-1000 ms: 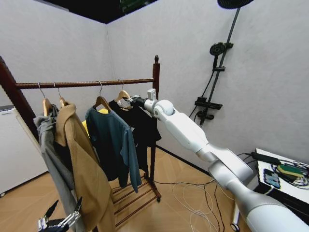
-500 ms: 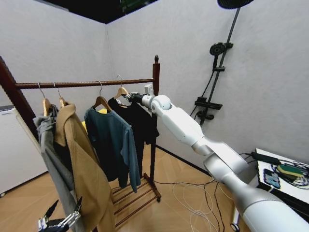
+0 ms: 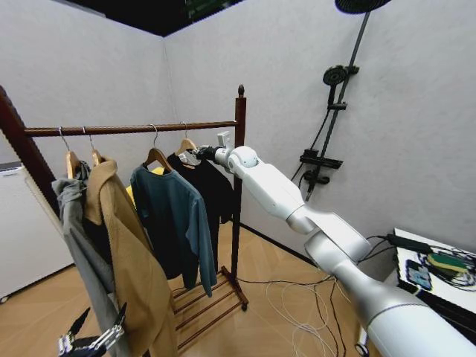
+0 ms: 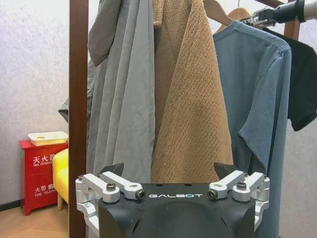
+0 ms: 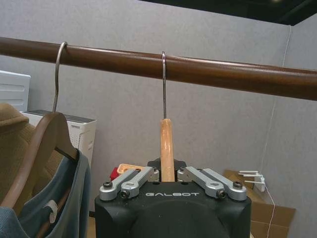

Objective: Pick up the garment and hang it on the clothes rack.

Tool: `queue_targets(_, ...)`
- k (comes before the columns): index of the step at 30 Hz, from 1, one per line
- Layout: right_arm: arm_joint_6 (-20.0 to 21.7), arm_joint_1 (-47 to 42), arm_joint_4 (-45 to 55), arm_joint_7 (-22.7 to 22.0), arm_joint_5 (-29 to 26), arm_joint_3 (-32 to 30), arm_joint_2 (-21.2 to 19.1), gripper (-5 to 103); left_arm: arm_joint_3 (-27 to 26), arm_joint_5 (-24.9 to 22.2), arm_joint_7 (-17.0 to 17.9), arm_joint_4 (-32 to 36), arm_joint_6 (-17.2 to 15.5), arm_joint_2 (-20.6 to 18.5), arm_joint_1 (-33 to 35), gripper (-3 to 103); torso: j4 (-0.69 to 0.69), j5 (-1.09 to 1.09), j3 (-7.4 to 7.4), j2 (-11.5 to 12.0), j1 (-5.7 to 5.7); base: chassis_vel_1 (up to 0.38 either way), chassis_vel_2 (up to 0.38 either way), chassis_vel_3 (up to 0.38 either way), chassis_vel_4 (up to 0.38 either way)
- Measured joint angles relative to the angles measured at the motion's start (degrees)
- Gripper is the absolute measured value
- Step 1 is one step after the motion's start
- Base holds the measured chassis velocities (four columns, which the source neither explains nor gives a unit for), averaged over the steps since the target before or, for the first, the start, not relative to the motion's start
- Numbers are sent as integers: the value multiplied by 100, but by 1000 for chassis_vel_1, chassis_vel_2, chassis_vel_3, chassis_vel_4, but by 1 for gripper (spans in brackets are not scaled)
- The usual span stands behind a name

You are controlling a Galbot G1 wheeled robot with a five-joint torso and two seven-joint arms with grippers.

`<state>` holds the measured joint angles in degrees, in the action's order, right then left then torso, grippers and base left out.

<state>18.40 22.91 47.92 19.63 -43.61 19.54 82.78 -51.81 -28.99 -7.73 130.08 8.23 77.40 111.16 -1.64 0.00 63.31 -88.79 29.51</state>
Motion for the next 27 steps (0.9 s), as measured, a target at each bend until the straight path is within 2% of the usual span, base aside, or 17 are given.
queue_targets(7, 64, -7, 27, -3, 179, -20, 27, 9, 0, 0, 0, 0, 0, 0, 0, 100, 0, 0, 0, 0, 0, 0, 0, 0, 0)
queue_targets(9, 108, -26, 96, -163, 95, -27, 38, 20, 0, 0, 0, 0, 0, 0, 0, 100, 0, 0, 0, 0, 1, 0, 0, 0, 0)
queue_targets(10, 108, -26, 96, -163, 95, -27, 38, 20, 0, 0, 0, 0, 0, 0, 0, 100, 0, 0, 0, 0, 1, 0, 0, 0, 0)
queue_targets(12, 161, -76, 262, -327, -68, -36, 1, 30, 0, 0, 0, 0, 0, 0, 0, 100, 1, -1, 0, 0, 1, 0, 0, 0, 0)
queue_targets(13, 161, -76, 262, -327, -68, -36, 1, 30, 0, 0, 0, 0, 0, 0, 0, 100, 1, -1, 0, 0, 1, 0, 0, 0, 0)
queue_targets(16, 362, -233, 875, -712, -381, -15, -230, 47, 0, 0, 0, 0, 0, 0, 0, 100, 1, 0, 0, 0, 1, 0, 0, 0, 0)
queue_targets(17, 362, -233, 875, -712, -381, -15, -230, 47, 0, 0, 0, 0, 0, 0, 0, 100, 1, 0, 0, 0, 1, 0, 0, 0, 0)
queue_targets(19, 600, -373, 1573, -1073, -591, 57, -517, 59, 0, 0, 1, 0, 0, 0, 0, 100, -3, 1, 0, 0, 2, 0, 0, 0, 0)
queue_targets(20, 667, -435, 1911, -1296, -709, 80, -633, 64, 0, 0, 0, 0, 0, 0, 0, 100, 0, 0, 0, 0, 2, 0, 0, 0, 0)
queue_targets(21, 667, -435, 1911, -1296, -709, 80, -633, 64, 0, 0, 0, 0, 0, 0, 0, 100, 0, 0, 0, 0, 2, 0, 0, 0, 0)
queue_targets(22, 758, -495, 2216, -1540, -841, 85, -740, 64, 0, 0, 0, 0, 0, 0, 0, 100, -1, 0, -1, 0, 1, 0, 0, 0, 0)
queue_targets(23, 929, -593, 2631, -1906, -950, 85, -895, 75, 0, 0, -1, 0, 0, 0, 0, 100, 2, 0, -1, 0, 1, 0, 0, 0, 0)
queue_targets(24, 929, -593, 2631, -1906, -950, 85, -895, 75, 0, 0, -1, 0, 0, 0, 0, 100, 2, 0, -1, 0, 1, 0, 0, 0, 0)
queue_targets(27, 1143, -872, 3550, -2620, -999, 90, -1493, 91, 0, 0, 1, 0, 0, 1, 0, 100, 3, -1, 0, 0, 1, 0, 0, 0, 0)
